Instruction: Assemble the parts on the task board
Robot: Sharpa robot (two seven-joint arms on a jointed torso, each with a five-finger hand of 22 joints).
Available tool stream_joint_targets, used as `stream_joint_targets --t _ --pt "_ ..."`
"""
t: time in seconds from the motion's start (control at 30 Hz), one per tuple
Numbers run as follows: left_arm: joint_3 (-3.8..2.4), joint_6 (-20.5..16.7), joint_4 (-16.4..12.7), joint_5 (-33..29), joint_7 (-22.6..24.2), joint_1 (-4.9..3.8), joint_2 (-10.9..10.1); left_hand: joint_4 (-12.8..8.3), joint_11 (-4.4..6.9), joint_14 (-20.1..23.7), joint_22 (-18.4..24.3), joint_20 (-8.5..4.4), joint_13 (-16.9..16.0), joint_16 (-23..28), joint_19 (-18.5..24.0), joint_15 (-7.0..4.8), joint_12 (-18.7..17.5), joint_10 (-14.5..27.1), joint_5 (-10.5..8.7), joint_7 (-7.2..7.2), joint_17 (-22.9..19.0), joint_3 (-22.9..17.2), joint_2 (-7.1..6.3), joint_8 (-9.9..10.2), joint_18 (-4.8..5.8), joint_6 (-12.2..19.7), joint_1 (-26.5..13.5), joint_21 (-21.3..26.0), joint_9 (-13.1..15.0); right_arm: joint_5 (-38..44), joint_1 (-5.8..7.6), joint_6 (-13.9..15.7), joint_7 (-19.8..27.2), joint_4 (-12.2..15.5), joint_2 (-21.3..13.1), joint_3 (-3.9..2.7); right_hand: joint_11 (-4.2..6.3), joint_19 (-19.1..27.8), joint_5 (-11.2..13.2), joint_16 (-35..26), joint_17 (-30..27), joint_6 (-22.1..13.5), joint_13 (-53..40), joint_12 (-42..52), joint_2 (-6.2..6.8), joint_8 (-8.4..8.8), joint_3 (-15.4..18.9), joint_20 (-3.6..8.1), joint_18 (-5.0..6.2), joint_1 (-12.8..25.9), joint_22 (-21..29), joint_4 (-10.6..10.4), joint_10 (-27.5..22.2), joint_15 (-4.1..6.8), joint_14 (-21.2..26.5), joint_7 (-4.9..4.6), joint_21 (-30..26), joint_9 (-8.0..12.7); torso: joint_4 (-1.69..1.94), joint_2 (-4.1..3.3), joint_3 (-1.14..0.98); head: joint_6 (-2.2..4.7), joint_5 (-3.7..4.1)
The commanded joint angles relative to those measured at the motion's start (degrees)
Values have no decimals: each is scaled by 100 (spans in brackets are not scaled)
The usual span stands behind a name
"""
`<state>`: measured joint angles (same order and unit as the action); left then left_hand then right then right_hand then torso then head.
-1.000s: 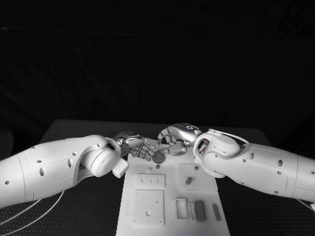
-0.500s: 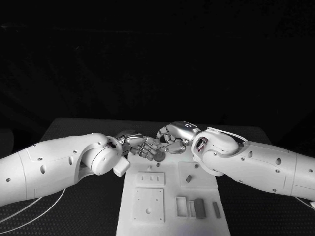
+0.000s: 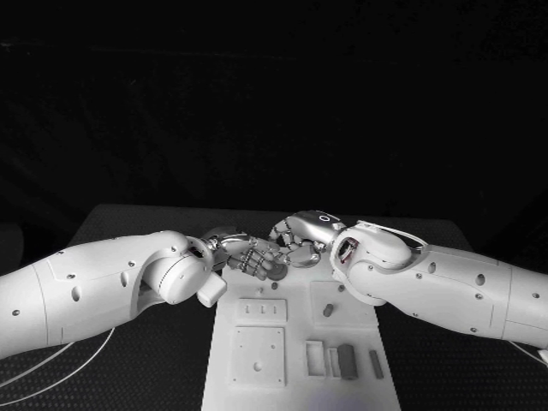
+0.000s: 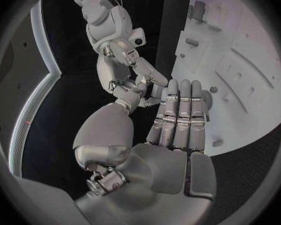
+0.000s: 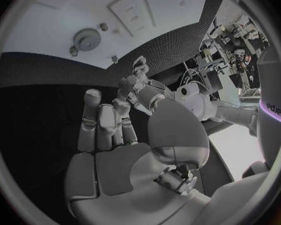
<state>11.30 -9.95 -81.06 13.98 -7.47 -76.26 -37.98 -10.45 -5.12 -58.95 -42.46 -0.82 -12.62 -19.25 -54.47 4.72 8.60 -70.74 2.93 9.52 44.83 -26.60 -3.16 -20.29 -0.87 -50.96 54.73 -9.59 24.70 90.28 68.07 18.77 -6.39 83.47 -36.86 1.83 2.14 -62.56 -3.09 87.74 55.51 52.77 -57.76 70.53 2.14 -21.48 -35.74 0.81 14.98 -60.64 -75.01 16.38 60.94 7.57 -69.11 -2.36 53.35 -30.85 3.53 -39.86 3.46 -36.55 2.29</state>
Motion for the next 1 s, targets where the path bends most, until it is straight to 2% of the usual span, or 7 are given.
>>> stream_joint_targets --t 0.03,0.23,0.57,0.77,1.0 --pt "-11 83 -12 -16 59 -7 33 -6 -1 -6 -6 -15 -7 -7 7 1 20 24 -11 -21 7 -8 11 40 -53 -7 -21 -18 -6 12 -8 -63 50 29 41 1 -2 -36 19 18 -2 861 -5 23 -51 -26 -15 -11 2 -16 -93 14 27 13 -14 -171 30 -163 11 -2 1 -11 2" --pt "-11 85 -18 -16 65 -8 27 -10 -1 -6 -9 -15 -13 -6 6 0 21 25 -11 -20 12 -9 13 41 -53 -7 -17 -18 -7 11 -12 -89 56 -1 66 1 -2 -38 19 18 4 862 -6 23 -51 -24 -16 -10 2 -15 -92 14 28 14 -20 -170 30 -164 7 4 8 -27 -6" --pt "-12 81 -24 -16 93 -8 44 -8 5 -16 -25 -17 -45 -5 0 -3 28 19 -11 -26 39 -16 68 37 -53 -30 -17 -22 -7 -16 -59 -128 63 -51 150 10 -1 -40 19 18 12 863 -6 22 -52 -22 -17 -8 2 -15 -91 14 31 16 -28 -170 30 -165 3 3 4 -34 -5" --pt "-12 -18 -28 -16 142 -8 50 -112 85 -79 -64 -27 -141 -24 0 -27 101 -109 -11 -120 112 -47 184 -60 -46 -230 78 -25 29 -17 -63 -117 69 -71 140 11 -1 -41 19 17 4 864 -6 22 -53 -21 -18 -7 2 -14 -91 14 32 17 -24 -169 30 -166 8 3 4 -51 -2" --pt "-12 -24 -29 52 132 -8 53 -262 138 -113 -106 -49 -231 -24 -15 -47 152 -210 -9 -177 184 -109 334 -105 -30 -363 201 -34 45 -18 -66 -128 69 -74 141 11 -1 -42 19 18 14 864 -7 21 -52 -19 -17 -5 2 -12 -91 14 33 17 -33 -169 30 -167 -4 1 -1 -58 -10"
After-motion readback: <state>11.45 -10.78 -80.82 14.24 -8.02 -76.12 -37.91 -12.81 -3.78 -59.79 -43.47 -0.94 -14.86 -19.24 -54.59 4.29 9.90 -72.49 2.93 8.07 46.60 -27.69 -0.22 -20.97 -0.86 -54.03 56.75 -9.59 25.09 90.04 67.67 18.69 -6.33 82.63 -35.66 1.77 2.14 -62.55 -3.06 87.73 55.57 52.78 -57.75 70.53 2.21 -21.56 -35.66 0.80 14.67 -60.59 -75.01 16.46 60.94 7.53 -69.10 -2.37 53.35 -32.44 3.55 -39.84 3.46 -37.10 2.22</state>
